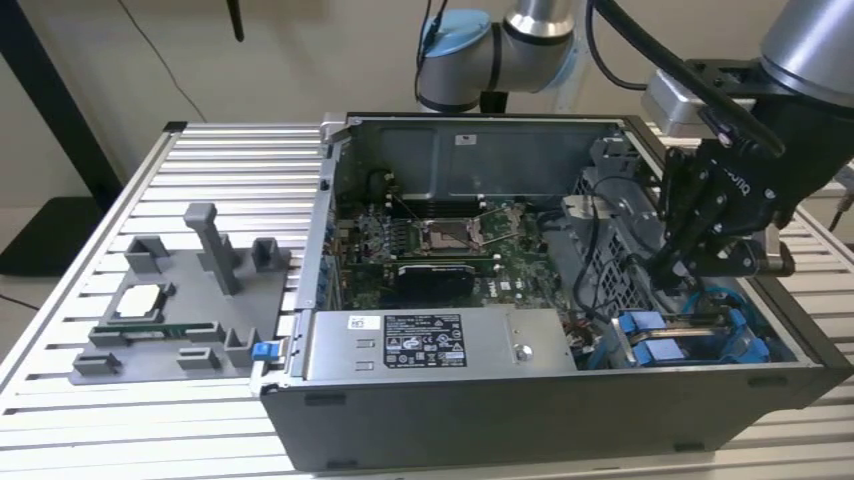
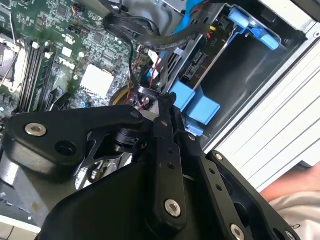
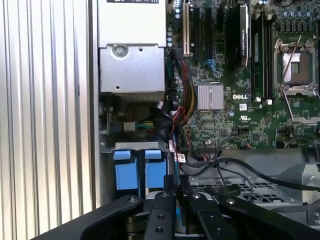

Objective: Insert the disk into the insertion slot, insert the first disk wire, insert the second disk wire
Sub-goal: 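Insert the second disk wire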

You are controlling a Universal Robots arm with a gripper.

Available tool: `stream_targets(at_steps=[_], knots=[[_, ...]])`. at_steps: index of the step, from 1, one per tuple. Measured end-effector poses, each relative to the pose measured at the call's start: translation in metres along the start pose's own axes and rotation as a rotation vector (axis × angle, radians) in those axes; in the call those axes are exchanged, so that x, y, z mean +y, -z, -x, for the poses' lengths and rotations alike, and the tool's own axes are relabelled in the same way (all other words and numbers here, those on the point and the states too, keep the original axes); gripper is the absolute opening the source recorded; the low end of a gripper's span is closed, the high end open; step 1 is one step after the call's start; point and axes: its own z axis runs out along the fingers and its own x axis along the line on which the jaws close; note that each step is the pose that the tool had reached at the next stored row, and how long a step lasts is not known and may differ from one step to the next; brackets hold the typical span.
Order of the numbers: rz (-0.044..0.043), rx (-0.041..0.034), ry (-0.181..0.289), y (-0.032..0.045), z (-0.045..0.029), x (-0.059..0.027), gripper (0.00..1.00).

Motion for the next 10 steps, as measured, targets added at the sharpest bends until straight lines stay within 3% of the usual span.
stream_targets(at_steps=[10], knots=[[0.0000, -0.0001, 0.000, -0.0140, -0.0050, -0.0129, 0.00]])
